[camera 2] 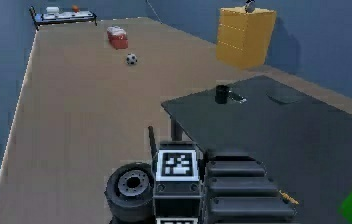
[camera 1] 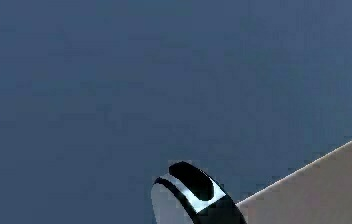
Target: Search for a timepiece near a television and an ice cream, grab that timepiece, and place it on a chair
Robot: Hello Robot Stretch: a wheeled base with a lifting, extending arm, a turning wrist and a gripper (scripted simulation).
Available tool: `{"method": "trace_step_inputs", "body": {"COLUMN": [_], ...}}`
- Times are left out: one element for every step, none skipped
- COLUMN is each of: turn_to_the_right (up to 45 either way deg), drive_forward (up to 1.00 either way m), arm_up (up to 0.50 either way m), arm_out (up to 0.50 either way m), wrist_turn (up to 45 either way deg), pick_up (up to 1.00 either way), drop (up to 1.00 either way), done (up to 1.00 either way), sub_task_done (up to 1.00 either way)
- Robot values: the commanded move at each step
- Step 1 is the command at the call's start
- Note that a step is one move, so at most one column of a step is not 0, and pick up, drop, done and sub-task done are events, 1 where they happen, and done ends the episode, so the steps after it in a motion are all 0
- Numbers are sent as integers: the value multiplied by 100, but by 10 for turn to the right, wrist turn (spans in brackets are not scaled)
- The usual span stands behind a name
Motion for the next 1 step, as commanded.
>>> {"method": "trace_step_inputs", "body": {"turn_to_the_right": [0], "drive_forward": [10], "arm_up": [0], "arm_out": [0], "wrist_turn": [0], "pick_up": [0], "drop": [0], "done": [0], "sub_task_done": [0]}}
